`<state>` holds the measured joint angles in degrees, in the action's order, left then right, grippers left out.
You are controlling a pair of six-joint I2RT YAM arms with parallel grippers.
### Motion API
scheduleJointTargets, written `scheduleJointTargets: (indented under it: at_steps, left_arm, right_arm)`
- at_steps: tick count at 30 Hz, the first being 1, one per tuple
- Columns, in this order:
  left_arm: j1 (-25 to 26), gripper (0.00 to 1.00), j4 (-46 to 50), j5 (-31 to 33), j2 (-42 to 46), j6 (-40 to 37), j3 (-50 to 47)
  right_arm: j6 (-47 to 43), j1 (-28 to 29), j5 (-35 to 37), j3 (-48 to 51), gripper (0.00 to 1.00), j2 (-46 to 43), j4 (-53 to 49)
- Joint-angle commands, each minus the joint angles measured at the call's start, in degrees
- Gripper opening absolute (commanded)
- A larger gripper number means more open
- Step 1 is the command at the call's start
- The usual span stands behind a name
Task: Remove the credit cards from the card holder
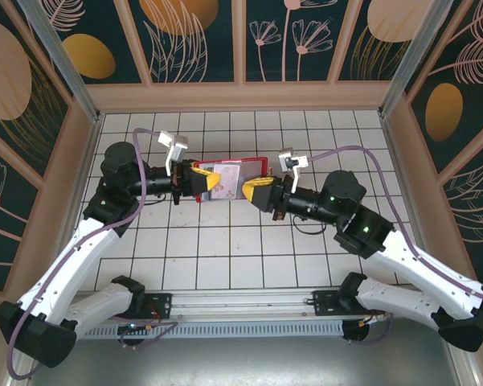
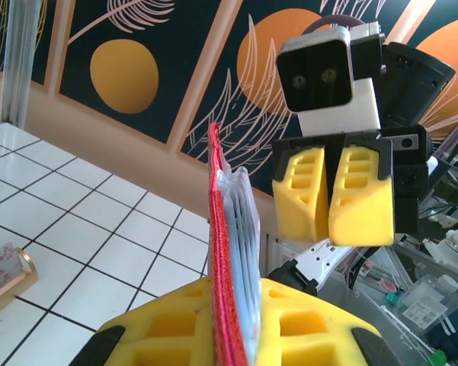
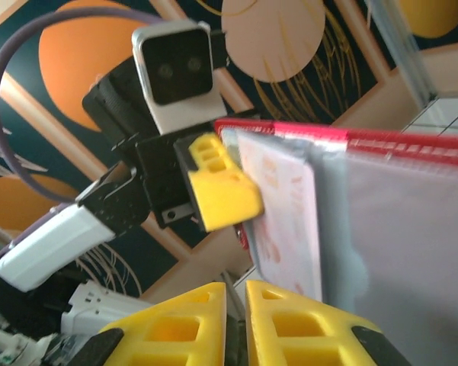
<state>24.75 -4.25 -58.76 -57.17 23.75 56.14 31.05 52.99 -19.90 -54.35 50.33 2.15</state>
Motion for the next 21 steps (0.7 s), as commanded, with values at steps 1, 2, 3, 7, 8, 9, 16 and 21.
scheduleJointTargets:
  at_steps: [1, 2, 3, 7, 8, 9, 16, 21]
  left_arm:
    - [-0.14, 0.00, -4.07, -2.26, -0.09, 1.02, -0.09]
    - [-0.15, 0.00, -4.30, -2.69, -0.16, 1.11, -0.09]
    - [-0.15, 0.00, -4.59, -3.16, -0.14, 1.42, -0.07]
    - [-0.14, 0.00, -5.54, -4.96, -0.18, 1.83, -0.07]
    - [-0.14, 0.00, -5.75, -5.41, -0.12, 1.92, -0.08]
    - [-0.15, 0.00, -5.77, -5.70, -0.06, 2.00, -0.09]
    - [-0.15, 0.00, -6.62, -7.31, 0.26, 2.57, -0.07]
    - [-0.14, 0.00, -6.76, -7.42, 0.37, 2.70, -0.07]
  right_arm:
    - [0.81, 0.11, 3.85, -1.79, 0.16, 0.75, 1.92]
    - [0.81, 0.02, 3.52, -1.69, 0.16, 1.00, 2.54]
    - [0.91, -0.04, 3.47, -1.70, 0.17, 1.35, 2.68]
    - [1.29, -0.69, 1.86, -1.80, 0.17, 2.51, 3.70]
    - [1.45, -0.77, 1.47, -1.81, 0.17, 2.78, 3.92]
    - [1.55, -0.87, 1.28, -1.85, 0.17, 3.01, 4.16]
    - [1.60, -1.40, -2.18, -2.16, 0.18, 3.95, 6.32]
    - [1.72, -1.40, -4.86, -2.50, 0.16, 4.77, 7.60]
